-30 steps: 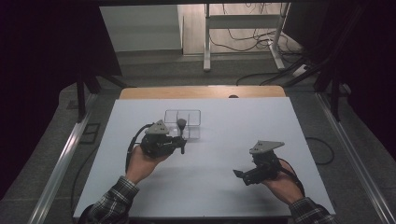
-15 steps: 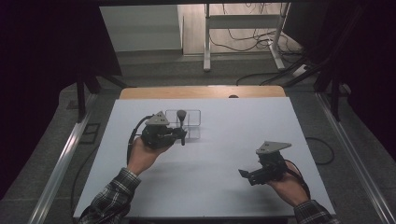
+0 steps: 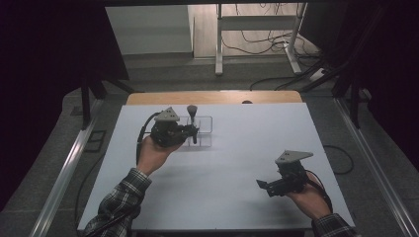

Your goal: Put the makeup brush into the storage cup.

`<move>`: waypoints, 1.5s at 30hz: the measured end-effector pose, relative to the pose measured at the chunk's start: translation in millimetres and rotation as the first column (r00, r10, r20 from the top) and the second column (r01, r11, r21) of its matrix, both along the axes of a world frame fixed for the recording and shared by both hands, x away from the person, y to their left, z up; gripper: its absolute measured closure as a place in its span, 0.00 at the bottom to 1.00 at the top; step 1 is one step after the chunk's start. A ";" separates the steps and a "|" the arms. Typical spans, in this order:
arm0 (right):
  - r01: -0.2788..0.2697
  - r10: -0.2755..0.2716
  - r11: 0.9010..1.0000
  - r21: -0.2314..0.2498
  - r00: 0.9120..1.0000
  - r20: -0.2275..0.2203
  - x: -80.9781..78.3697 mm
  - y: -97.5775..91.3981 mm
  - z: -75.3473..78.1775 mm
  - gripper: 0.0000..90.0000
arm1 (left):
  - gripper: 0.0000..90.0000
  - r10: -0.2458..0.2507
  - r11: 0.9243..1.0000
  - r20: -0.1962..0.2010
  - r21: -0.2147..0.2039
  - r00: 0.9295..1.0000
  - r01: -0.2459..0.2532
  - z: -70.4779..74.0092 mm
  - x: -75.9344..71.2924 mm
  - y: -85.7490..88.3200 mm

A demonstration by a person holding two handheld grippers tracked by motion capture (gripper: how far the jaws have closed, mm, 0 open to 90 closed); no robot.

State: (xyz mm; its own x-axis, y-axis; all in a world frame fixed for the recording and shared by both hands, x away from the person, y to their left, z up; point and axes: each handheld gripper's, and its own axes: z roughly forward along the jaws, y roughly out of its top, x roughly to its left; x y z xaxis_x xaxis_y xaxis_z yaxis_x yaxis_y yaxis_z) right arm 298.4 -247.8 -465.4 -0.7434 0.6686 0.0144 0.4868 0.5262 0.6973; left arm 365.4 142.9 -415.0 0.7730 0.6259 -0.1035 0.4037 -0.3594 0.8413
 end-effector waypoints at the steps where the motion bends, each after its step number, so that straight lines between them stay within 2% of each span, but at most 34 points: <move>1: 0.000 0.000 1.000 -0.001 1.000 -0.002 -0.1 -0.4 0.1 0.00 | 0.88 0.000 1.000 0.003 0.001 1.000 0.000 1.2 1.8 -0.3; 16: 0.018 -0.018 1.000 0.009 1.000 -0.001 -2.3 -6.1 0.8 0.00 | 0.88 0.036 0.999 0.013 0.002 0.999 -0.036 8.2 22.4 -5.6; 24: 0.018 -0.018 1.000 0.008 1.000 -0.002 -3.0 -6.0 0.6 0.00 | 0.88 0.051 0.998 0.005 -0.026 0.999 -0.051 9.4 33.7 -7.5; 32: 0.014 -0.014 1.000 0.005 1.000 -0.002 -3.5 -5.9 0.7 0.00 | 0.88 0.070 0.997 0.000 -0.030 0.998 -0.070 4.3 41.7 -13.6; 35: 0.013 -0.013 1.000 0.004 1.000 -0.003 -3.5 -5.7 0.5 0.00 | 0.88 0.077 0.996 -0.010 -0.047 0.997 -0.078 2.0 45.0 -15.6; 45: 0.012 -0.012 1.000 0.001 1.000 -0.004 -3.6 -5.4 0.2 0.00 | 0.88 0.093 0.995 -0.005 -0.028 0.996 -0.093 -1.8 52.8 -23.6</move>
